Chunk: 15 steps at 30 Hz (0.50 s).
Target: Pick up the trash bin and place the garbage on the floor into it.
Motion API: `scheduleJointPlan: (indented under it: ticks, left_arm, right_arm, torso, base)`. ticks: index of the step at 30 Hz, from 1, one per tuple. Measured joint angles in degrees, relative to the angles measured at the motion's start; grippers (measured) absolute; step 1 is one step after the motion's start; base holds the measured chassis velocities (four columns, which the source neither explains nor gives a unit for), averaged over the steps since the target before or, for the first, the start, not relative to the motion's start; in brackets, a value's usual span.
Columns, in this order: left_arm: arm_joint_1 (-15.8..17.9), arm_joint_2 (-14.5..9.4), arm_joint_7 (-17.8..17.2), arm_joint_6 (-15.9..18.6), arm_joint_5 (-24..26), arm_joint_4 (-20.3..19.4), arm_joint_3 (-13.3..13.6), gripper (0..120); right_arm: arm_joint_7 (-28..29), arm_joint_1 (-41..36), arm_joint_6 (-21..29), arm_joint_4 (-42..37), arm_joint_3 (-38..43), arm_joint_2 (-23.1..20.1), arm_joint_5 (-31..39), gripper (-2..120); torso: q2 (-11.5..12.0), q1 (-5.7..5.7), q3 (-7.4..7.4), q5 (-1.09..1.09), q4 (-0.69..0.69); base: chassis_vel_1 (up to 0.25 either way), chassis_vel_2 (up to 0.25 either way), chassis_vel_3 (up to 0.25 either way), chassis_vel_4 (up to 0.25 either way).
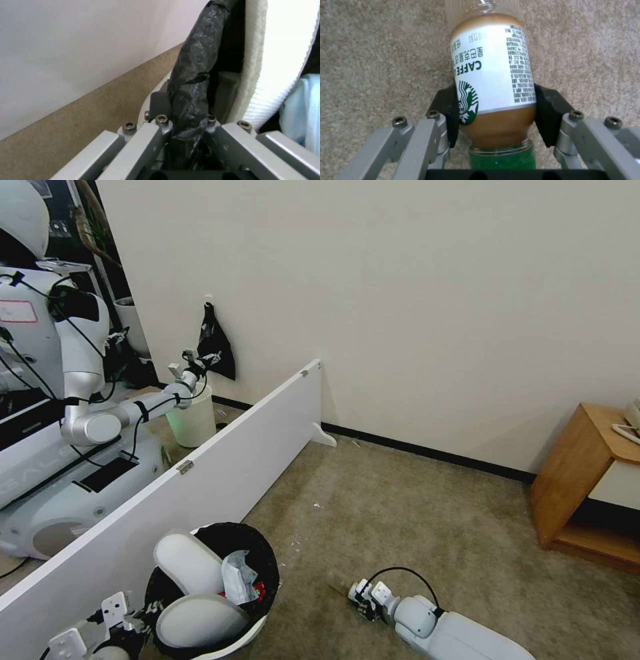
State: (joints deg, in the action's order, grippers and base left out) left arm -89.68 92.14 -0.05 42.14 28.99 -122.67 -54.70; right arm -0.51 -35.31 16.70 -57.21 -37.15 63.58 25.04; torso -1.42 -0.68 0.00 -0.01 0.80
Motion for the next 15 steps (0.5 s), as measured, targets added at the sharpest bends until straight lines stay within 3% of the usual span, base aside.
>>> scheduleJointPlan:
  ticks: [13, 15]
  left_arm:
    - [0.3, 0.0, 0.0, 0.0, -0.2, 0.1, 0.4, 1]
    - [0.3, 0.0, 0.0, 0.0, -0.2, 0.0, 0.5, 1]
  right_arm:
    - [0.9, -0.6, -2.6, -2.4, -0.2, -2.0, 1.5, 44]
    - [2.5, -0.7, -2.8, -7.6, 0.6, -5.0, 3.2, 44]
  torso:
    - [0.0, -0.01, 0.0, 0.01, -0.01]
    - [0.0, -0.01, 0.0, 0.01, 0.0]
  base:
    - [0.0, 0.0, 0.0, 0.0]
    - [0.0, 0.0, 0.0, 0.0]
